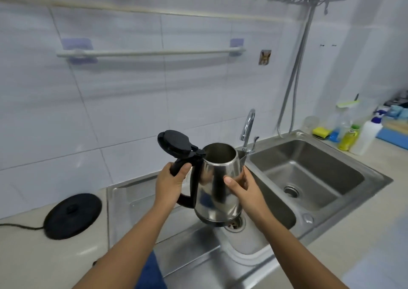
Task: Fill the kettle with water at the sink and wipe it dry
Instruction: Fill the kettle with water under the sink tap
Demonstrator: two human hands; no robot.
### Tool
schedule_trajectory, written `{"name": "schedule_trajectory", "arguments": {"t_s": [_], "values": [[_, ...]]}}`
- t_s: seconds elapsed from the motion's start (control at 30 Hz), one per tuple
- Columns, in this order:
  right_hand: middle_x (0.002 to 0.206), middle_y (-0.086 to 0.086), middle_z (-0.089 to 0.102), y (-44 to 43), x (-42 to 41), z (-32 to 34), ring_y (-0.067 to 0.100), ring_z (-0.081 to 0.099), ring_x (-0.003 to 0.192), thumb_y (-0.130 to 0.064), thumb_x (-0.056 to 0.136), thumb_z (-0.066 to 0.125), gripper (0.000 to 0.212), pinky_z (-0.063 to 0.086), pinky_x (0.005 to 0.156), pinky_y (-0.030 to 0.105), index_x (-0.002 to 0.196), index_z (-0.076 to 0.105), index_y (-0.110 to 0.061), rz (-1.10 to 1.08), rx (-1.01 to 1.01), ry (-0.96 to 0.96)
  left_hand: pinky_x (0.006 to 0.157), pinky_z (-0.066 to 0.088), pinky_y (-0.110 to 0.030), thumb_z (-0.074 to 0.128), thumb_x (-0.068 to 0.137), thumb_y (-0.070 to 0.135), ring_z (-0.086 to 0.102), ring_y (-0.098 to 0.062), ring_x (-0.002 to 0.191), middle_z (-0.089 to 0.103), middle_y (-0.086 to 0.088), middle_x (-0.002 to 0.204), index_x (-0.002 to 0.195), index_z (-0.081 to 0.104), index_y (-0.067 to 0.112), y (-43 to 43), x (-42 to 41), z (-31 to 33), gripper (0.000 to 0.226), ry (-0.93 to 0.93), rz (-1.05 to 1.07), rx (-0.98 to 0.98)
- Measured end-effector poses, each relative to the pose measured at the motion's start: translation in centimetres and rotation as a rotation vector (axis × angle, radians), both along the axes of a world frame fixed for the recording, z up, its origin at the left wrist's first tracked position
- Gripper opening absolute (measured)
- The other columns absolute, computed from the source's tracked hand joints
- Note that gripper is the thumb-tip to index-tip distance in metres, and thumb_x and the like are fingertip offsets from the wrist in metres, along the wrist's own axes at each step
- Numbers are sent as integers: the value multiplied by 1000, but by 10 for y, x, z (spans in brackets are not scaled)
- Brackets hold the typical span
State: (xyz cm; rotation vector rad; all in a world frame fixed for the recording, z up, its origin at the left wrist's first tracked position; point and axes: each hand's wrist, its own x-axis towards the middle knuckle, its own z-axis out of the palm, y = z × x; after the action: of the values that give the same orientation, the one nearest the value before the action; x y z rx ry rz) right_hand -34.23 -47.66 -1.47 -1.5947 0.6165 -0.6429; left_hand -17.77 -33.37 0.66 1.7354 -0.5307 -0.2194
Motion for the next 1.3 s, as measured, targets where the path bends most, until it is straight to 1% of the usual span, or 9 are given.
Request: {"name": "schedule_trajectory", "arguments": {"t_s": [0.2, 0.33, 0.5, 0.6, 0.67, 0.7, 0.83, 1.07, 1.3], "values": [[80, -14, 65, -80, -18, -17, 7, 69, 89, -48, 86, 77, 52, 53, 90, 30, 126, 62, -18, 68, 10, 122, 62, 40, -24, 66, 78, 53, 64, -22, 82, 67, -3, 81, 81, 58, 26, -79, -21, -17, 29, 68, 69, 31], [90, -8, 70, -124, -13, -31, 16, 71, 103, -62, 75, 75, 67, 55, 98, 34, 130, 63, -27, 102, 26, 155, 63, 41, -25, 54, 56, 75, 60, -11, 77, 66, 4, 80, 87, 63, 21, -120, -25, -23, 63, 75, 115, 16], [104, 14, 70, -161, -6, -40, 31, 70, 107, -62, 75, 73, 61, 55, 102, 44, 119, 65, -20, 97, 52, 211, 61, 41, -26, 50, 55, 77, 61, -11, 73, 66, 4, 76, 84, 64, 19, -156, -12, -38, 66, 91, 121, 82], [103, 16, 73, -186, 4, -50, 26, 72, 104, -38, 81, 69, 43, 53, 102, 44, 108, 65, -5, 121, 127, 228, 63, 42, -27, 57, 61, 72, 62, -16, 72, 66, 0, 74, 85, 65, 17, -168, 2, -47, 61, 111, 131, 92], [77, -4, 76, -206, 18, -52, 6, 74, 80, -13, 85, 56, 15, 56, 84, 28, 82, 69, -8, 96, 149, 203, 62, 41, -27, 66, 76, 56, 61, -19, 72, 65, 0, 72, 83, 63, 21, -176, 11, -49, 36, 138, 118, 111], [78, -9, 79, -217, 24, -43, -2, 73, 76, -2, 92, 49, 28, 55, 79, 18, 82, 72, -18, 69, 186, 214, 63, 40, -27, 66, 81, 47, 60, -18, 72, 64, 0, 72, 83, 62, 23, -179, 16, -50, 24, 145, 114, 114], [153, 8, 52, -265, 55, -27, 21, 45, 144, -5, 107, 39, 43, 30, 109, 22, 147, 53, -9, -87, -64, 380, 63, 40, -23, 64, 86, 40, 62, -16, 74, 65, 2, 74, 88, 63, 20, -188, 26, -53, 21, 134, 80, 125], [175, 5, 7, -317, 109, -32, 36, 14, 159, -14, 102, 51, 71, 16, 127, 46, 165, 18, -12, -30, -448, 656, 64, 42, -22, 70, 71, 56, 64, -13, 75, 67, 3, 79, 83, 62, 29, -194, 30, -55, 31, 142, 50, 124], [175, 2, 10, -332, 117, -42, 36, 17, 158, -18, 102, 52, 74, 19, 128, 48, 166, 16, -13, 49, -550, 796, 62, 39, -19, 64, 87, 33, 61, -11, 68, 64, 2, 71, 82, 59, 30, -193, 35, -54, 8, 143, 67, 113]]}}
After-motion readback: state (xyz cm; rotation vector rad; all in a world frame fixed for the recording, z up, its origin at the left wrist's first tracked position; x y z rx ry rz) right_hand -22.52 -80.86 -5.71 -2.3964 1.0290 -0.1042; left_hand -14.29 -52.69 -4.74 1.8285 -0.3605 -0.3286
